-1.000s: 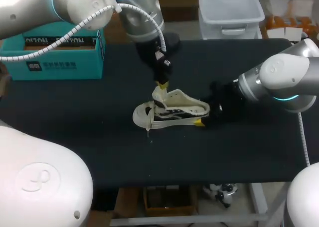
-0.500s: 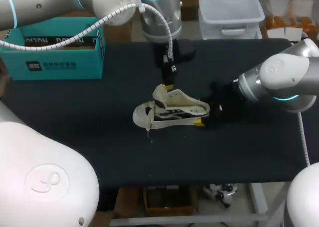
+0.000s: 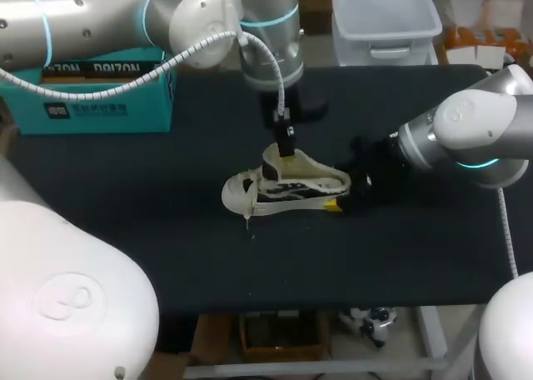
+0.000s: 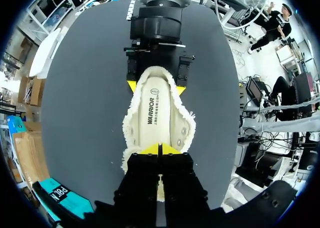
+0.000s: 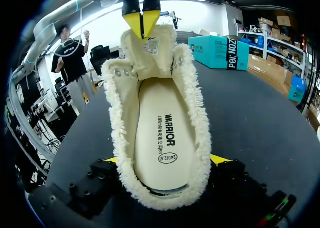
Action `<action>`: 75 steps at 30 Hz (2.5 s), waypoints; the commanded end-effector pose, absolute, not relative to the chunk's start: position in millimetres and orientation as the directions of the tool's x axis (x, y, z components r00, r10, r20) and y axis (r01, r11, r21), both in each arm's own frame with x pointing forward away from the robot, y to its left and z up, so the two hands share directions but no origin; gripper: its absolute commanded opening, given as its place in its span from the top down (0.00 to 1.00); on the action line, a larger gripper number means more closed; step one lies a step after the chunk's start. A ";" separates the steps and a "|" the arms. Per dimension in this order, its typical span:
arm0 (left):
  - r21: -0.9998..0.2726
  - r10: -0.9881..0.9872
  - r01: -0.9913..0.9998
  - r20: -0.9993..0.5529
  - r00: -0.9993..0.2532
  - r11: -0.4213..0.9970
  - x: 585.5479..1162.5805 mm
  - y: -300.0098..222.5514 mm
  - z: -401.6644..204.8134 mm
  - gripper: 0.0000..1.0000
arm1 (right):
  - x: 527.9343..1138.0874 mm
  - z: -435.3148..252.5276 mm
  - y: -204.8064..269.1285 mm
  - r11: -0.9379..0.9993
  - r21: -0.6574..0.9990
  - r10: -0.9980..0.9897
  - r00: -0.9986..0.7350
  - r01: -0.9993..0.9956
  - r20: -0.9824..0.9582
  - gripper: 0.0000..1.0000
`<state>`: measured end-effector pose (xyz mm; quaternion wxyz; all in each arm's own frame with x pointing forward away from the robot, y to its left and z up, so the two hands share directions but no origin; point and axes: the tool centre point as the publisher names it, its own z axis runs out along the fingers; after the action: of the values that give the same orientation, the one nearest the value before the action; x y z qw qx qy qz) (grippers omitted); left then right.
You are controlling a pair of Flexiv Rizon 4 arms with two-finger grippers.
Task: Open the shoe tongue, take the insole out of the shoe, put the insole back into the shoe, and pack the shoe into the shoebox
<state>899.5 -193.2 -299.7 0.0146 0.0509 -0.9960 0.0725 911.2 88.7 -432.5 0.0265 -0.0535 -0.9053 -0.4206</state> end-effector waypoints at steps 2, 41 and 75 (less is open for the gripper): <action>-0.184 -0.065 -0.065 0.009 -0.998 0.981 891.3 -199.7 -309.9 1.00 | 910.2 -440.1 86.4 0.639 0.760 0.074 -0.993 0.119 0.094 1.00; -0.098 0.014 0.001 0.137 -0.990 0.995 899.5 -211.8 -380.5 1.00 | 910.2 -440.1 86.4 0.639 0.760 0.074 -0.993 0.119 0.094 1.00; 0.031 -0.059 -0.057 0.066 -0.996 0.998 875.5 -207.9 -422.6 0.79 | 910.2 -440.1 86.4 0.639 0.760 0.074 -0.993 0.119 0.094 1.00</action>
<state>882.2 -205.4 -400.4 0.0408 0.0271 -0.9988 -0.0098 910.6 88.4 -433.1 0.0264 -0.0531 -0.9052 -0.4207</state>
